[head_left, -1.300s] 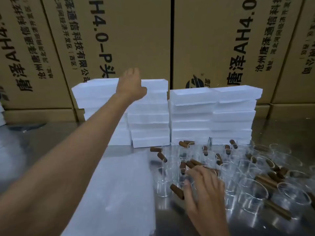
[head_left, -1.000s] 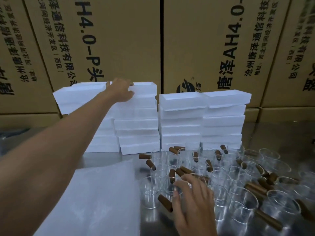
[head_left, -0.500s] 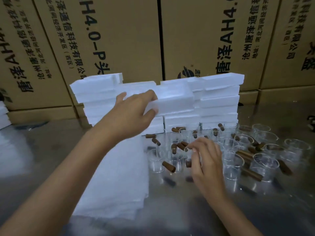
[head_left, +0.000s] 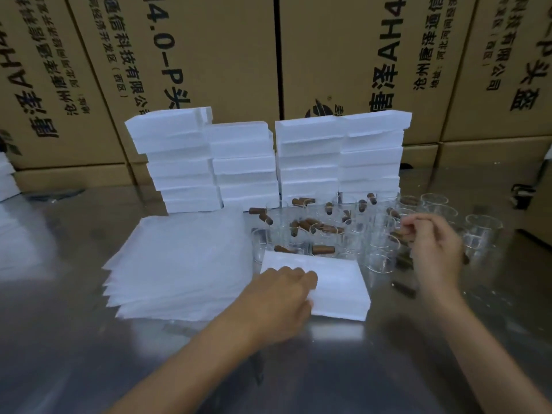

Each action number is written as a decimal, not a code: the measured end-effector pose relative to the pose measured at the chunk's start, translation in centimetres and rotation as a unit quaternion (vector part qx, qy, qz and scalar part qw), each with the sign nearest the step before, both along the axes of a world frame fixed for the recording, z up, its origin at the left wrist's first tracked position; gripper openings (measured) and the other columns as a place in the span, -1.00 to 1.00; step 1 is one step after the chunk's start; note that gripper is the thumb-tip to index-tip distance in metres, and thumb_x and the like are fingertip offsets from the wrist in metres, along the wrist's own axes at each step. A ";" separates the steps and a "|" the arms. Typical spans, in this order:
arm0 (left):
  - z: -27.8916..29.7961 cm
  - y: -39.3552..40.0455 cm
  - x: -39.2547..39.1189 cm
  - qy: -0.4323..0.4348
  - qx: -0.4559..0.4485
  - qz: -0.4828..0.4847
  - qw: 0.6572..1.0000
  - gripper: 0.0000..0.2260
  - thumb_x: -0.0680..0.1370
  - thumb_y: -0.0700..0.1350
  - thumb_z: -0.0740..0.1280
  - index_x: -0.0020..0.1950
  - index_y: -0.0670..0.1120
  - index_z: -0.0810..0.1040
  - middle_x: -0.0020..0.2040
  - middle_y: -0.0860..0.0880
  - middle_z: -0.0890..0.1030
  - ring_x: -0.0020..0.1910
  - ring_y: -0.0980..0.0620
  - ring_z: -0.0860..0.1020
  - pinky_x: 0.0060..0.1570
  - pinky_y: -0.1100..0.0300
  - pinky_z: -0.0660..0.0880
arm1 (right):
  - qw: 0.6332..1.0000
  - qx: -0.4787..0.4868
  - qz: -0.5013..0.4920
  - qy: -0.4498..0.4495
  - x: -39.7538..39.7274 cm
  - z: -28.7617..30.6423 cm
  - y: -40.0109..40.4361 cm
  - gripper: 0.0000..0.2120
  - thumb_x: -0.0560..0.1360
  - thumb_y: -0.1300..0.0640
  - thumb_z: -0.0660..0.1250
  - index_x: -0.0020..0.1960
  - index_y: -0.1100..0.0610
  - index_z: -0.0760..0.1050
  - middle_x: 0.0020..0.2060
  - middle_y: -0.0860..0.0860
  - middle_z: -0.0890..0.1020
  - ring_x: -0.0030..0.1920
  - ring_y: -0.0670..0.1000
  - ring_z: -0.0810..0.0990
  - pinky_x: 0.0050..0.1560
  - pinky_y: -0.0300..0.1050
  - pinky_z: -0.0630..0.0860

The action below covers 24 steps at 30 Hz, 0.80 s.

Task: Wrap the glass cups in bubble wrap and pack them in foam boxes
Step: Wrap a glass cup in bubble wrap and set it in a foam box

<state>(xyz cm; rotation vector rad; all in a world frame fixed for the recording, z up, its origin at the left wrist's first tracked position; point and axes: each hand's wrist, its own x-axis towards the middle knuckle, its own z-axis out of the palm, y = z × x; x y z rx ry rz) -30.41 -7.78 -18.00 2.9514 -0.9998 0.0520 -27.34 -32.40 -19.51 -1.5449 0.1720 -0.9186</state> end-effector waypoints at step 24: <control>2.0 12.4 7.8 -0.027 -0.438 0.273 0.856 -0.83 0.58 -0.10 0.35 -0.20 0.05 0.63 -0.32 0.22 0.57 -0.41 0.24 0.47 -0.38 0.36 0.32 | 0.748 -0.578 0.118 0.305 6.4 2.2 14.8 -0.62 0.57 0.06 0.28 -0.37 0.11 0.26 -0.42 -0.01 0.41 -0.41 -0.01 0.39 -0.41 -0.16 0.23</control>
